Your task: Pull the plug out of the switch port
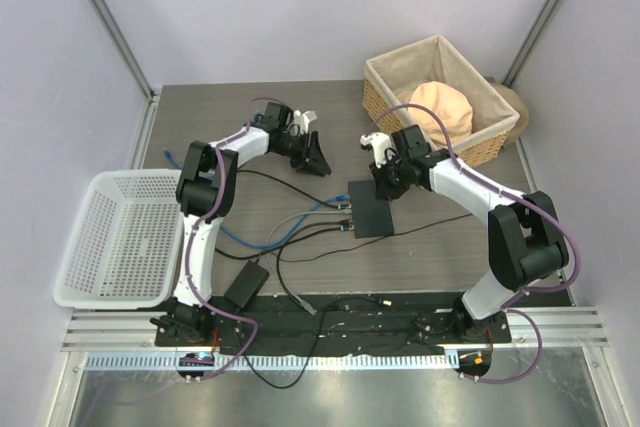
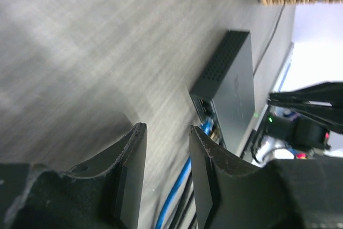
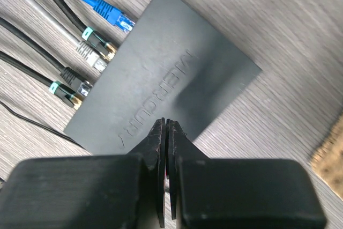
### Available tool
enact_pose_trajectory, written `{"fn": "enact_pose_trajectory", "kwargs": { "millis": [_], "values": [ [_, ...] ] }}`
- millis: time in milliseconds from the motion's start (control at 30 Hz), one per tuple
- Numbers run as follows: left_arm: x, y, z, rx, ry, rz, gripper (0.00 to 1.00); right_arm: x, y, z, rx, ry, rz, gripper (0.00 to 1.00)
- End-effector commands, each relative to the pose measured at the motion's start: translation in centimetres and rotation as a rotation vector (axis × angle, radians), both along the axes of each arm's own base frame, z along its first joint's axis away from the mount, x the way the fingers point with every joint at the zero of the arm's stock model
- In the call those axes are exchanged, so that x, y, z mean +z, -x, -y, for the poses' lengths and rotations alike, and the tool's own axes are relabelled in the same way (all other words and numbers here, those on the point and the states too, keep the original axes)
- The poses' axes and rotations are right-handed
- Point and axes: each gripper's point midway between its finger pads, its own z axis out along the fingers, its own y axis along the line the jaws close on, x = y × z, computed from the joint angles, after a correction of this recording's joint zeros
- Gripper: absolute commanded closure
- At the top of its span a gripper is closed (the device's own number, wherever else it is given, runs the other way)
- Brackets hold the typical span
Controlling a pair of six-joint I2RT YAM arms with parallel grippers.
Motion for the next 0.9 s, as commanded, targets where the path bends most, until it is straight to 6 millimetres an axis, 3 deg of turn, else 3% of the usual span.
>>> {"fn": "enact_pose_trajectory", "kwargs": {
  "millis": [0, 133, 433, 867],
  "values": [
    [2.4, 2.5, 1.7, -0.094, 0.073, 0.007, 0.58, -0.1, -0.5, -1.6, -0.002, -0.070, -0.034, 0.99],
    [1.2, 3.3, 2.2, -0.117, 0.067, -0.018, 0.59, -2.1, 0.1, -1.5, -0.036, -0.071, -0.093, 0.99],
    [0.1, 5.8, 3.9, -0.206, 0.090, -0.062, 0.60, -4.3, 0.5, -0.7, -0.084, -0.034, -0.119, 0.99],
    [-1.7, 7.4, 5.0, -0.271, 0.082, -0.095, 0.63, -4.6, 0.9, -0.3, -0.089, -0.024, -0.121, 0.99]
  ]
}}
